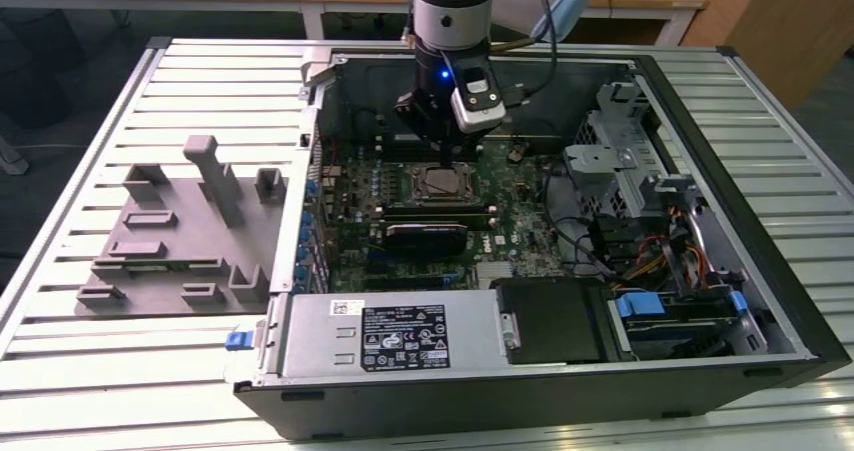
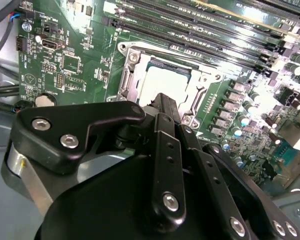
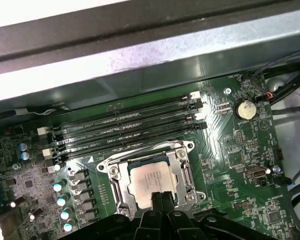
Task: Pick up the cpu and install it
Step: 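Install the second cpu locking lever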
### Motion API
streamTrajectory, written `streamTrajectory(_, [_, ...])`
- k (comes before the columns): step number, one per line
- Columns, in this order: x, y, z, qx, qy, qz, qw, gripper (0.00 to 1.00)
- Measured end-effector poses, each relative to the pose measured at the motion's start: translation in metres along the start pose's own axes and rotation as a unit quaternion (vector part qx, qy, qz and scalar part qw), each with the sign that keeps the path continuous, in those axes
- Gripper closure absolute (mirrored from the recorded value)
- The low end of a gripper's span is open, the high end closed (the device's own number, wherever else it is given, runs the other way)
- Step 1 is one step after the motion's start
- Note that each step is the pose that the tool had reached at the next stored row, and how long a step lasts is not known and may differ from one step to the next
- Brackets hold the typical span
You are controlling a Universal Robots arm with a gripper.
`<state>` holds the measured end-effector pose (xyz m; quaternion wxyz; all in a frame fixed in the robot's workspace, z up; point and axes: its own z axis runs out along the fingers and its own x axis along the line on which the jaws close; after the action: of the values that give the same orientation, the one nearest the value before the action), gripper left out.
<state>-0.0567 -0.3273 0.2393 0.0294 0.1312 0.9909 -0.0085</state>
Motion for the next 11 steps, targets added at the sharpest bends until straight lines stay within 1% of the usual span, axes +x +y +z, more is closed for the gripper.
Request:
streamTrajectory(5, [-0.0002, -0.0006, -0.0002, 0.0002, 0.0000, 0.000, 1.0000, 0.89])
streamTrajectory(11, [-0.0014, -0.0052, 0.0000, 0.0001, 0.0000, 0.000, 1.0000, 0.89])
